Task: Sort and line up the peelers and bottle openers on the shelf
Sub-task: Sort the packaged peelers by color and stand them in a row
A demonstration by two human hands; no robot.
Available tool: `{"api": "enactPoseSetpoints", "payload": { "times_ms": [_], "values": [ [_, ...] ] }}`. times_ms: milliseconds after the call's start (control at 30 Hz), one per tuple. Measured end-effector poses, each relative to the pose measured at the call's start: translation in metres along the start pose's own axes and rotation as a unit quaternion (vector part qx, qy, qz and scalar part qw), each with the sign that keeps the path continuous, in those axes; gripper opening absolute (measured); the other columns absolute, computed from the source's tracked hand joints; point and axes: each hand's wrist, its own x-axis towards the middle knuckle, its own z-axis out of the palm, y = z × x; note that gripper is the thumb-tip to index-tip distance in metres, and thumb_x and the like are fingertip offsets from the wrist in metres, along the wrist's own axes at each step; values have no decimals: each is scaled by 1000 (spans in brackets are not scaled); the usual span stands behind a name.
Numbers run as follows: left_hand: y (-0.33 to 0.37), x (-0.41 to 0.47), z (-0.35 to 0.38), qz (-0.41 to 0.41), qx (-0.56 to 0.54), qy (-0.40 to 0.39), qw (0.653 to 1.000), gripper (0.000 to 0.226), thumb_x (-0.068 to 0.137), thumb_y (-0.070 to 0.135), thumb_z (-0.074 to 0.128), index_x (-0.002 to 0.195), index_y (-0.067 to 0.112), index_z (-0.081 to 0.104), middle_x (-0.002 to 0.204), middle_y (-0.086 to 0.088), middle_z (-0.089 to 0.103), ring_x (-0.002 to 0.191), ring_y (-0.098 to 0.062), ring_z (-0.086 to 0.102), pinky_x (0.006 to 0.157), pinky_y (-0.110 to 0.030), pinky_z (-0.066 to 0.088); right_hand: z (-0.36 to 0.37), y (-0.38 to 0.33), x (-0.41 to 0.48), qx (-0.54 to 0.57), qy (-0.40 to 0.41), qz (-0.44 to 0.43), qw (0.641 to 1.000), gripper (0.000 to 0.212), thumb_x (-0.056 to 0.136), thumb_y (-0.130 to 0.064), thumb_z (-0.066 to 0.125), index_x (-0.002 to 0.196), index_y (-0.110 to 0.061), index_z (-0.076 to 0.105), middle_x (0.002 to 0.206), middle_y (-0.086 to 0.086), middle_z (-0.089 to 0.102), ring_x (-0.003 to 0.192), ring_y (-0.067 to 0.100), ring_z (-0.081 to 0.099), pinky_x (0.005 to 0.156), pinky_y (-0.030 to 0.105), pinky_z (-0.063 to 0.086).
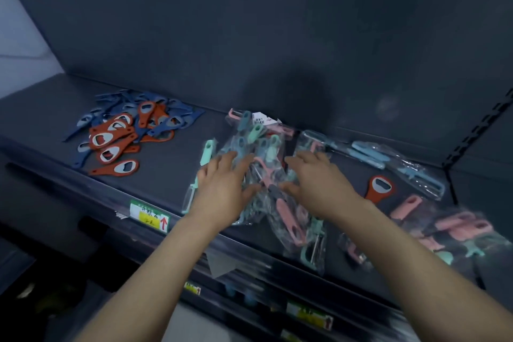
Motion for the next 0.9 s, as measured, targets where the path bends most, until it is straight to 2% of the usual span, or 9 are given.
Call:
{"api": "enactPoseSetpoints", "payload": {
  "times_ms": [100,267,367,467,533,633,700,800,900],
  "values": [
    [1,12,10,21,23,-49,998,57,91,60,35,144,46,18,155,2,12,141,-29,6,111,-44,7,9,3,17,-11,-26,-7,1000,58,97,-44,41,147,-24,21,154,8,17,139,31,13,108,48,23],
    [-5,30,21,23,39,-97,994,58,91,63,30,144,47,13,156,6,5,142,-31,3,114,-48,7,17,11,31,-19,-59,-1,998,58,98,-47,35,148,-25,17,154,6,19,140,32,11,108,49,21],
    [-8,40,20,34,28,-100,994,57,89,66,30,142,48,20,155,7,8,142,-29,6,114,-48,8,18,15,36,-36,-52,19,998,53,97,-49,36,142,-22,31,146,5,33,134,31,22,104,47,26],
    [-5,51,18,32,-18,-57,998,54,85,71,28,131,43,38,148,2,22,137,-31,15,110,-52,14,17,14,40,-39,-24,58,997,40,96,-46,37,122,-18,50,130,4,48,123,29,32,96,43,29],
    [-2,57,18,41,-14,-60,997,58,83,72,32,135,45,32,149,0,20,137,-33,15,110,-55,16,17,12,44,-14,-5,74,997,36,95,-44,41,120,-21,53,127,2,50,122,27,31,96,42,26],
    [-10,64,20,54,-5,-107,993,59,82,67,39,138,52,28,153,4,10,138,-34,12,112,-55,13,23,7,48,6,-19,78,997,40,94,-44,45,130,-27,48,132,2,47,127,28,26,101,43,23],
    [-24,70,17,56,-6,-115,992,56,82,61,42,136,51,33,153,5,10,137,-34,14,112,-55,14,27,4,52,-4,-18,100,995,36,94,-41,46,125,-24,53,131,2,46,126,28,26,100,44,23],
    [-43,75,14,58,-5,-128,990,55,85,55,41,138,48,30,153,4,9,137,-36,12,112,-54,15,29,1,58,-16,9,137,990,29,93,-37,49,114,-21,59,127,3,50,123,29,29,98,43,24],
    [-53,78,14,51,-15,-122,991,54,87,46,39,140,45,27,153,3,8,138,-39,3,113,-57,10,34,-7,65,-4,40,130,991,40,93,-41,49,129,-23,50,131,3,50,124,29,31,99,43,25]
  ]
}}
